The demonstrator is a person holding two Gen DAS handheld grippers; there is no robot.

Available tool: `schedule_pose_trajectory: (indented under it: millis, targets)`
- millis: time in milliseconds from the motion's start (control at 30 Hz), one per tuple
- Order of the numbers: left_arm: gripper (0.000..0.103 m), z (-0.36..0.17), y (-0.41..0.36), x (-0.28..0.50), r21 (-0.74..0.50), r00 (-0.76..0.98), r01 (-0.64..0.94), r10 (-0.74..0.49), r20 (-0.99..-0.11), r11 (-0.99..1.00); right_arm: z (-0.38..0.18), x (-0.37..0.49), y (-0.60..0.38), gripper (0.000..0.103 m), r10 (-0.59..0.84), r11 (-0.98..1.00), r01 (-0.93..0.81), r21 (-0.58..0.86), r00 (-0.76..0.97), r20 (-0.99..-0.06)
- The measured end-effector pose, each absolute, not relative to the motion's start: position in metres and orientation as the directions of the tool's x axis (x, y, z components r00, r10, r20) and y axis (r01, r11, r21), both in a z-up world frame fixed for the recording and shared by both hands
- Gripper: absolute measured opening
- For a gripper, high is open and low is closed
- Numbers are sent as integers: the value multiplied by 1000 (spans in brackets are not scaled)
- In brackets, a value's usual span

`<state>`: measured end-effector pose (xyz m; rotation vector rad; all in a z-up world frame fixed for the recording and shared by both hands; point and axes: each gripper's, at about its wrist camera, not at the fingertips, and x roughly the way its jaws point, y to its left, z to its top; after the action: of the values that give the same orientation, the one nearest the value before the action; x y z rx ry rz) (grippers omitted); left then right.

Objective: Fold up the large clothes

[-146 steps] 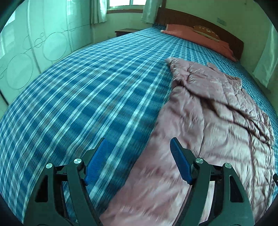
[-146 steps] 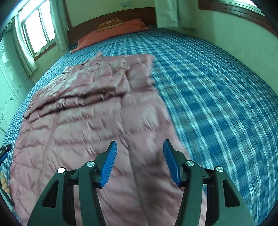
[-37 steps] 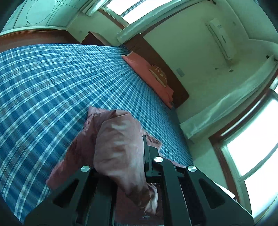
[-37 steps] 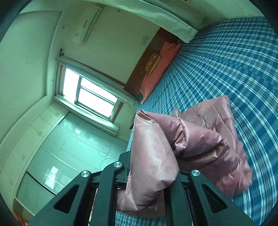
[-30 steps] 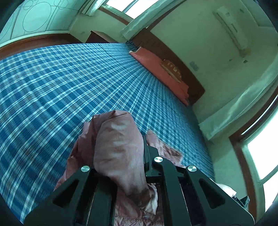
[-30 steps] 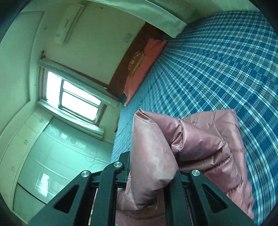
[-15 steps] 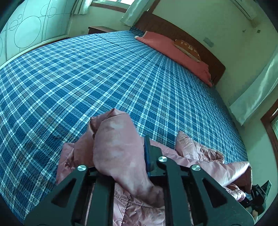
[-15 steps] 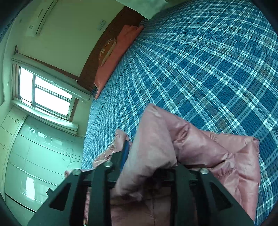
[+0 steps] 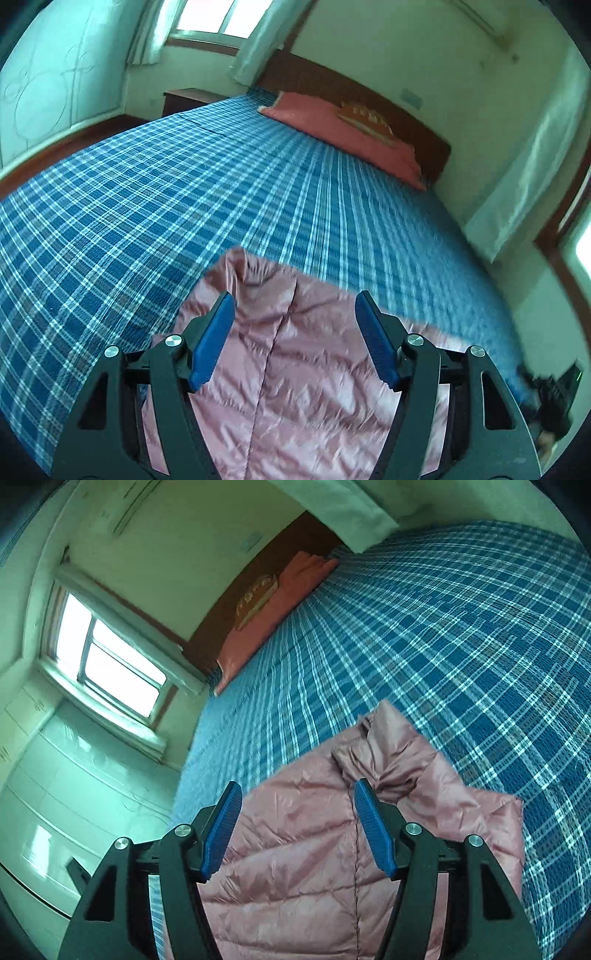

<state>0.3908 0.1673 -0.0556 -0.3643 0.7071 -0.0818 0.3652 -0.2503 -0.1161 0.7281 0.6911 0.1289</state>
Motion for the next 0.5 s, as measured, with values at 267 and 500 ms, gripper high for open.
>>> schedule_pose_trajectory:
  millis: [267,500]
  targets:
    - [67,-98,125,400,-166,709,1,-118,-695,986,-130,412,-156,63,268,931,2,366,679,-684]
    - [67,-134,112,438,-130,664,-36,-74,-744,991,-156,445,-111,63,146,988,-65,138,664,-734]
